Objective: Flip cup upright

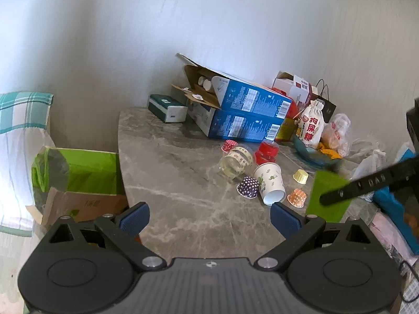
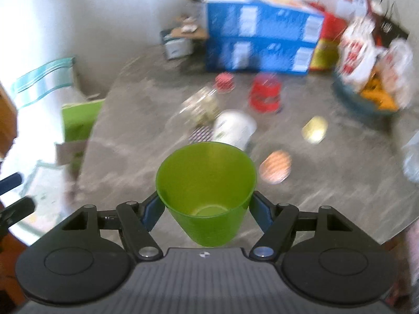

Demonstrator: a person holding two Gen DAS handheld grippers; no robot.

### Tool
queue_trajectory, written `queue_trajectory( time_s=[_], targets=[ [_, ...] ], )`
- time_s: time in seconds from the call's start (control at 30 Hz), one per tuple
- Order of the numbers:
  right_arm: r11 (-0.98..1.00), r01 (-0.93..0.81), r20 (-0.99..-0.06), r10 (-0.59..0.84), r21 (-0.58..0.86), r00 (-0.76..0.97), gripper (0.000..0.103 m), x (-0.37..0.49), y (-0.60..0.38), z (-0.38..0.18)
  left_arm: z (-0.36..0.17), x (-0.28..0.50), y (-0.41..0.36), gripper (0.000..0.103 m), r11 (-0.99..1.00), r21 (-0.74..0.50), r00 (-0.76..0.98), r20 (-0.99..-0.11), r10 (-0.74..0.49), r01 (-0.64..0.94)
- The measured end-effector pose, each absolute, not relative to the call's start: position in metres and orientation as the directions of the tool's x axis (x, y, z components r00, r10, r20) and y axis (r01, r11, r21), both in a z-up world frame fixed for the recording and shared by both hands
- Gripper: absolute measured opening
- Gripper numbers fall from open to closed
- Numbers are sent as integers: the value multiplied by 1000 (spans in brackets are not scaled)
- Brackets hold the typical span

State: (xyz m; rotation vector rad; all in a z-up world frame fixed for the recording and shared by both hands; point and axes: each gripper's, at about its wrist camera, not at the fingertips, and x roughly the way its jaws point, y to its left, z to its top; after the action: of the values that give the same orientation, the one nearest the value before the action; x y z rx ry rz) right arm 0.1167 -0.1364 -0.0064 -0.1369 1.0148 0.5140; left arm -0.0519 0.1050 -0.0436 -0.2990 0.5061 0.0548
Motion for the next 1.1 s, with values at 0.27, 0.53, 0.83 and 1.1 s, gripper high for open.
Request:
queue_trajectory(
  time_s=[0.27,0.53,0.83,1.1],
  targets=[
    [837,-438,-888,431,326,162,72,130,-110,-49,-46,-62,118,100,946,-294,875,-484,-25,-136],
    [856,-370,-898,426,361,109,72,162,-99,-80,-57,-54,117,100,950,-269,847,-531,-10,-158],
    [856,-365,-892,435,366,126,76,178,-99,-102,-69,-26,109,100,954,-248,807,-591,-8,-172],
    [821,-418,-855,491,388,171,99,173,-117,-95,-84,8,103,100,926,-340,759,-643,-101,-165]
  ],
)
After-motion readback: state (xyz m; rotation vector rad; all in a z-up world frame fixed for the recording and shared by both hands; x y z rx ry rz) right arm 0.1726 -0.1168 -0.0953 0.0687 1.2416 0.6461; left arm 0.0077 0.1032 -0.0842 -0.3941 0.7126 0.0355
